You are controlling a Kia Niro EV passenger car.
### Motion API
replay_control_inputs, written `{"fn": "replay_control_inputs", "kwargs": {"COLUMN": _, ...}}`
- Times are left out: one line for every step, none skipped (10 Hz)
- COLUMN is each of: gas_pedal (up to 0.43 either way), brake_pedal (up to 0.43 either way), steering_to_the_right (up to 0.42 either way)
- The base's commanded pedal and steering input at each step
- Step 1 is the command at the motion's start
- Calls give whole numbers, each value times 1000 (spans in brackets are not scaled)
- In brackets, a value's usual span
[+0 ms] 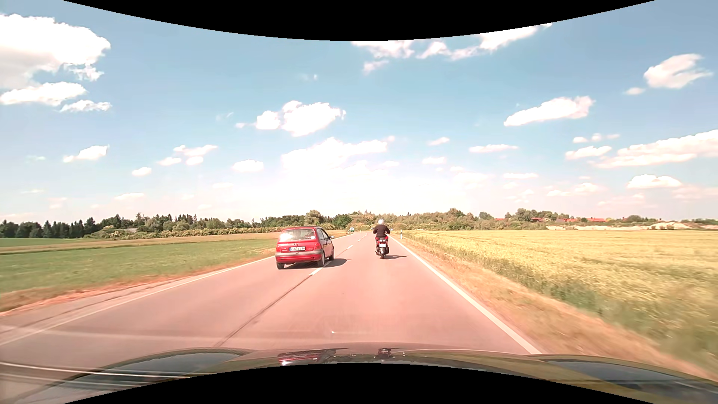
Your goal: Follow the waypoints while adhering to traffic rules and regulations
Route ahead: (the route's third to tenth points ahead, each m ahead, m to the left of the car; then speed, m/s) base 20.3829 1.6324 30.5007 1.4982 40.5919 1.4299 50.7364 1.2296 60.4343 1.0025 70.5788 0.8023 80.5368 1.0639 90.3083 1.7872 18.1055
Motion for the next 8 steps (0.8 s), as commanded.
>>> {"fn": "replay_control_inputs", "kwargs": {"gas_pedal": 110, "brake_pedal": 12, "steering_to_the_right": -1}}
{"fn": "replay_control_inputs", "kwargs": {"gas_pedal": 110, "brake_pedal": 12, "steering_to_the_right": -1}}
{"fn": "replay_control_inputs", "kwargs": {"gas_pedal": 118, "brake_pedal": 12, "steering_to_the_right": -1}}
{"fn": "replay_control_inputs", "kwargs": {"gas_pedal": 118, "brake_pedal": 12, "steering_to_the_right": -1}}
{"fn": "replay_control_inputs", "kwargs": {"gas_pedal": 130, "brake_pedal": 12, "steering_to_the_right": -1}}
{"fn": "replay_control_inputs", "kwargs": {"gas_pedal": 130, "brake_pedal": 12, "steering_to_the_right": -1}}
{"fn": "replay_control_inputs", "kwargs": {"gas_pedal": 130, "brake_pedal": 12, "steering_to_the_right": -1}}
{"fn": "replay_control_inputs", "kwargs": {"gas_pedal": 130, "brake_pedal": 12, "steering_to_the_right": -1}}
